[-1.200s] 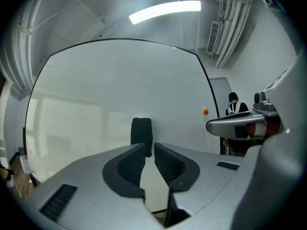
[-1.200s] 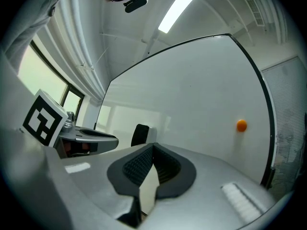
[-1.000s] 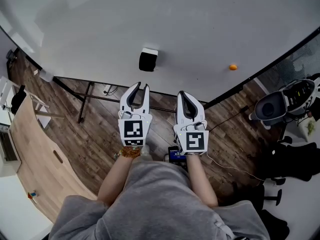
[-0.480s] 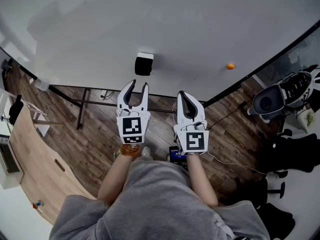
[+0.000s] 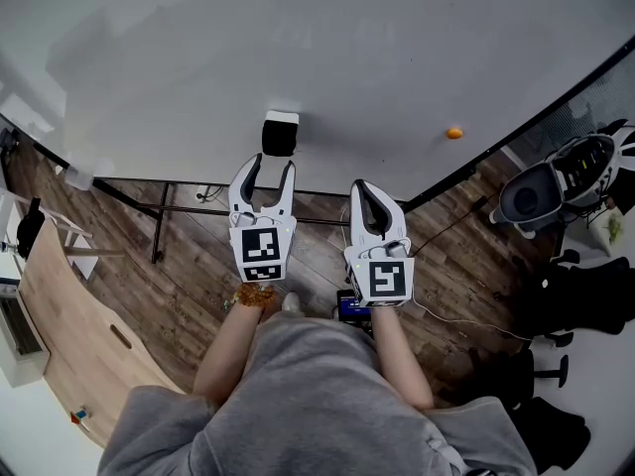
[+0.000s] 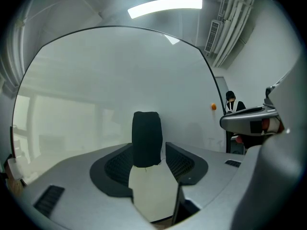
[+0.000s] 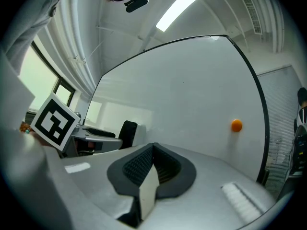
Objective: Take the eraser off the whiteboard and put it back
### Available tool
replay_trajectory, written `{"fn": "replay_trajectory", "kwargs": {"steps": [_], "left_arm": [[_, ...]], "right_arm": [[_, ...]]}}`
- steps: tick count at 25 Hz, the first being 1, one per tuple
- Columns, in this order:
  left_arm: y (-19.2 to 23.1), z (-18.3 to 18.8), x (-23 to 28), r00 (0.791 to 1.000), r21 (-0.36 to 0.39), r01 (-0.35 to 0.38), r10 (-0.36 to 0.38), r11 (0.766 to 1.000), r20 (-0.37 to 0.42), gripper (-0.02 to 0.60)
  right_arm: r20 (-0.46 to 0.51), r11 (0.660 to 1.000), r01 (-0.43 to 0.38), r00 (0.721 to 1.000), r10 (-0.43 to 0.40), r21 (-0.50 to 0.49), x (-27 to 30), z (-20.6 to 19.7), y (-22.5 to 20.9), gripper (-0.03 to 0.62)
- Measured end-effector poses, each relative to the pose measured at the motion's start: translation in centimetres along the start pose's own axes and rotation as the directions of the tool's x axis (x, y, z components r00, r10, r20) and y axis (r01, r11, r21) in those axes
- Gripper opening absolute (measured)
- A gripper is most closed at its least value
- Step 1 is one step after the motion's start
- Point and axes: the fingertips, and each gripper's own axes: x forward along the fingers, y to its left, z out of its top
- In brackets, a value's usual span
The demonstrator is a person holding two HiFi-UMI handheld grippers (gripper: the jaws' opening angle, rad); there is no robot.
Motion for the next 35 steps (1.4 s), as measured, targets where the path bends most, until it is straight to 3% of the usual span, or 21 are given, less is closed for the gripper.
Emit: {"fn": "replay_trajectory", "kwargs": {"steps": [12,35], "left_arm": [[0.3,-0.4,2.6,1.000,-0.022,0.017,-0.018,1.000,-0.015,0.256],[0.8,-1.1,5.1,1.000,-0.044,0.008,-0.009,0.999,-0.023,0.259]], "right_arm": [[-0.013,1.000,0.001,1.000,-0.002,-0.018,1.2,-0.4,-0.9,0.011],[-0.041,0.999,0.027,0.999,-0.028,-0.023,2.2,-1.4,-2.6,0.011]]}}
